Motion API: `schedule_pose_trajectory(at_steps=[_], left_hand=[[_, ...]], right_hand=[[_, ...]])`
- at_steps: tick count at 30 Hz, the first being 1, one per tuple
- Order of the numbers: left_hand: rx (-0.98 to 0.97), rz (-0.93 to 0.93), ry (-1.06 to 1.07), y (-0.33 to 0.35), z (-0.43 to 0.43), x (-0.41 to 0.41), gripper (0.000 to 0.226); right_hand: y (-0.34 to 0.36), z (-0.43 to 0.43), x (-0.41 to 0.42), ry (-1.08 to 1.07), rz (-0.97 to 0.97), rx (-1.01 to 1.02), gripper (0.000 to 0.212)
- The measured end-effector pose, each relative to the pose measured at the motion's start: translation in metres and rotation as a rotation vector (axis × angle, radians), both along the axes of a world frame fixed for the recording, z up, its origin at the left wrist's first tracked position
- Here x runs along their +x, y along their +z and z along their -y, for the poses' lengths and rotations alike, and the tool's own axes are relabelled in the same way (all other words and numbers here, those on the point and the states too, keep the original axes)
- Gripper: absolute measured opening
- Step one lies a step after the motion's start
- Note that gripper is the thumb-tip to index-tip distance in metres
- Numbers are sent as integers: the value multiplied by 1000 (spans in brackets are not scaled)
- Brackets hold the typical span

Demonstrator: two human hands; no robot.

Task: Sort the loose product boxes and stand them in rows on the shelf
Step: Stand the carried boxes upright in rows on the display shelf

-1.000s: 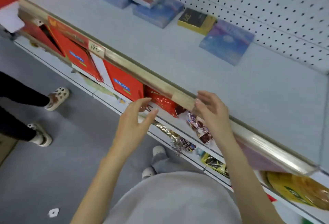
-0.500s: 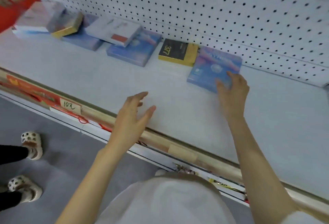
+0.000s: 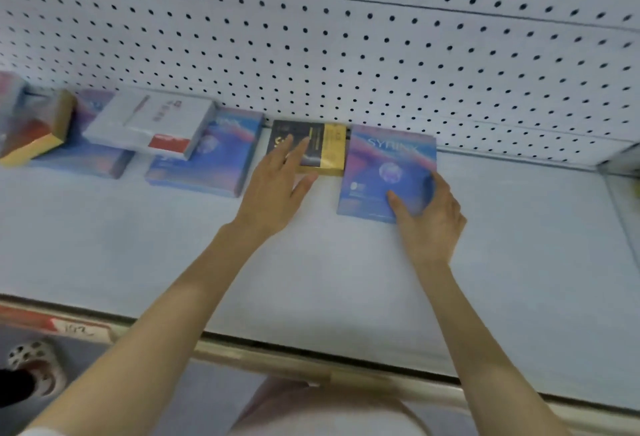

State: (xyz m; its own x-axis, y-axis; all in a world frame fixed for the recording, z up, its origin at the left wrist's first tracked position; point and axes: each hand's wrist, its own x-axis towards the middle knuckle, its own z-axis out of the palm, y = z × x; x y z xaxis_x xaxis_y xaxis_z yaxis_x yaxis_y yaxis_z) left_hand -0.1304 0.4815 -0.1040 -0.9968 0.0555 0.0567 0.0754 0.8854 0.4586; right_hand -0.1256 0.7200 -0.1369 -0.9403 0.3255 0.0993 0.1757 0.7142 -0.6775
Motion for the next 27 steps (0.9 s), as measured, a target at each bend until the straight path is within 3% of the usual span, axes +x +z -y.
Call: schedule_pose_trajectory(at_steps=[5,10,17,19,21,23,27], left_hand=[[-229,62,-102,-16,12,-8,72],[-240,57,-153,-13,19,27,71],[-259,175,-207,6,14,126,63],[-198,216,-234,14,16,140,67],[1,240,-180,20,25,133,72],[122,155,-133,17,36,112,74],[48,212,-248,-2,45,70,88]], right_hand=[[3,1,0,-20,31,22,73],[3,1,7,14,42,80,66],[17,-6,62,-29,102,29,76],[22,-9,92,-44,111,-3,81],[24,-13,117,-77,143,4,90],[24,-18,131,-152,197,35,95],[22,-25,131,-191,298,149,101]])
